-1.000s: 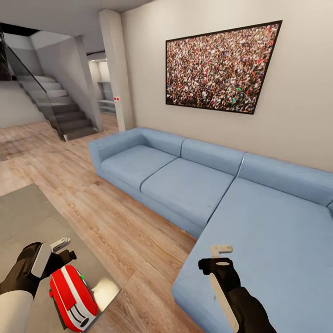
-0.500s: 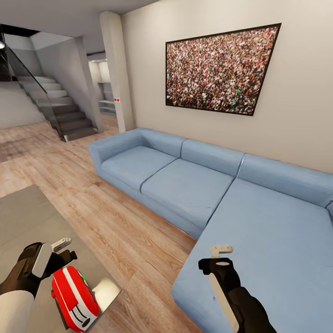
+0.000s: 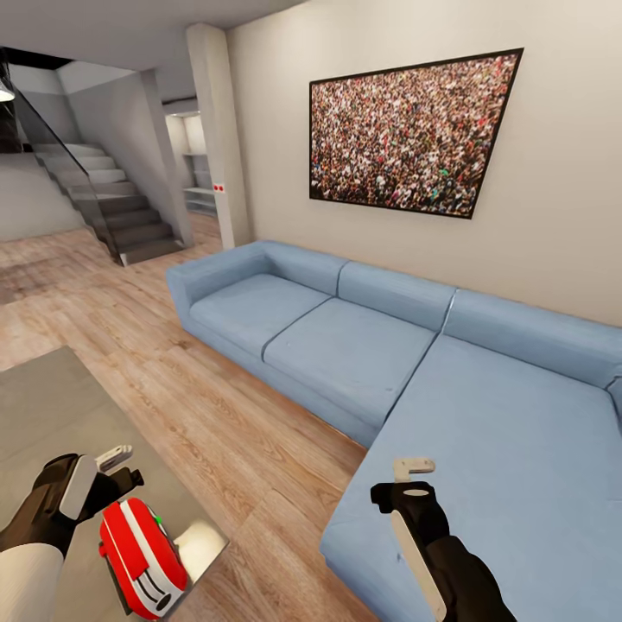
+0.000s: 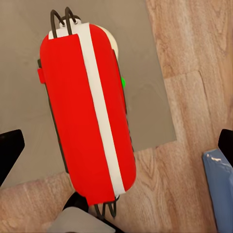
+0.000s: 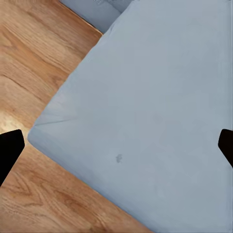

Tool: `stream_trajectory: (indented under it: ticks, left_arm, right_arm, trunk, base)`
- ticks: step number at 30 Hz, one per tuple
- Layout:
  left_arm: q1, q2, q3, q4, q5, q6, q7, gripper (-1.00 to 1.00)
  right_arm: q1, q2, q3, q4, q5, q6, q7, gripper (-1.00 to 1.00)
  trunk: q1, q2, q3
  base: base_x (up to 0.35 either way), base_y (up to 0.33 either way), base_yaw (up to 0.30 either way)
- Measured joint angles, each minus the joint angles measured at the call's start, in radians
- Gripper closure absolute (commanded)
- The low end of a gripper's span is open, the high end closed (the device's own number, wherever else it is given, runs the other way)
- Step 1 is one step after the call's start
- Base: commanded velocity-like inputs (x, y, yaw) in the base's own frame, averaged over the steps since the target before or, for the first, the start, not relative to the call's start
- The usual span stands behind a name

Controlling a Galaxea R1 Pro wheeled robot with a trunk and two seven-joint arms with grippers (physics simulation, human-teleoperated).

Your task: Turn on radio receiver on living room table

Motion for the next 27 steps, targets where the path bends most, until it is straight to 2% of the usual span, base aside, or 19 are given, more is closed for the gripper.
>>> stream_trajectory:
  ticks: [9,25,27]
  left_arm:
    - [0.000,0.001,0.000,0.000,0.000,0.000,0.000,-1.00]
    - [0.007,-0.001,-0.011,0.001,0.000,-0.001,-0.002,-1.00]
    - [0.009,-0.003,-0.011,0.006,0.000,-0.033,-0.003,-1.00]
  right_arm:
    - [0.000,0.000,0.000,0.000,0.000,0.000,0.000,-1.00]
    - [0.000,0.000,0.000,0.001,0.000,0.000,0.000,-1.00]
    - [-0.001,0.000,0.000,0.001,0.000,0.000,0.000,-1.00]
  trunk:
    - [-0.035,0.063,0.028]
    - [-0.035,0.063,0.028]
    - [-0.035,0.063,0.028]
  base:
    - [0.000,0.000,0.000]
    - [0.000,0.000,0.000]
    - [0.000,0.000,0.000]
